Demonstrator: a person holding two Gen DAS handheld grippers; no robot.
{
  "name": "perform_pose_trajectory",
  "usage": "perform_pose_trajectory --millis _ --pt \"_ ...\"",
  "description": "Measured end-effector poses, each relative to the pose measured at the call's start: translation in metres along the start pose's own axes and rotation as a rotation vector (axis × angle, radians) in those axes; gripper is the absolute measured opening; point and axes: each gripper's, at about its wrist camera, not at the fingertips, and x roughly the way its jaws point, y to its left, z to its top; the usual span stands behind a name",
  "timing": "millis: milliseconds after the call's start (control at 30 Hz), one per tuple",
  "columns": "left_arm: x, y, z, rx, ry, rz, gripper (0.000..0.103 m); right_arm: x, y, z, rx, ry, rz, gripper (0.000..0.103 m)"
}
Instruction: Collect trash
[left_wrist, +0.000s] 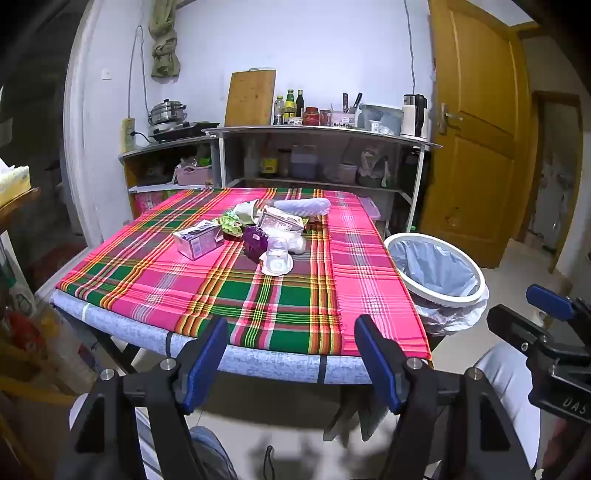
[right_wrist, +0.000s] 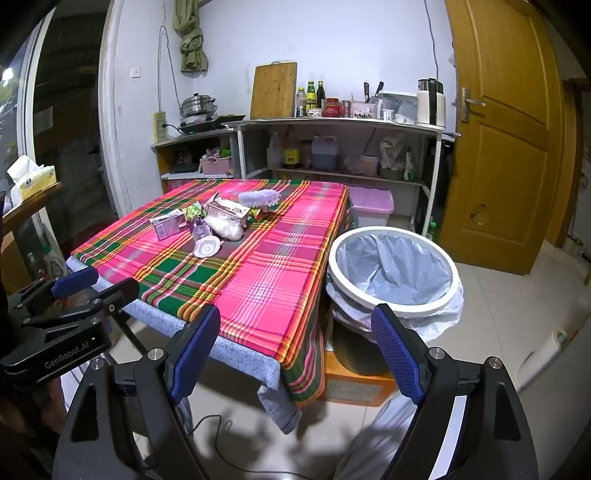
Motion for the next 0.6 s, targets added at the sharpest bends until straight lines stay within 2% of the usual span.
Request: perform_pose_trajectory --millis 600 --pt "-0.0001 0.0001 -0.0001 0.004 -0.001 0.002 0.07 0.0 -0.0004 -0.0002 0.002 0.001 0.0 0.084"
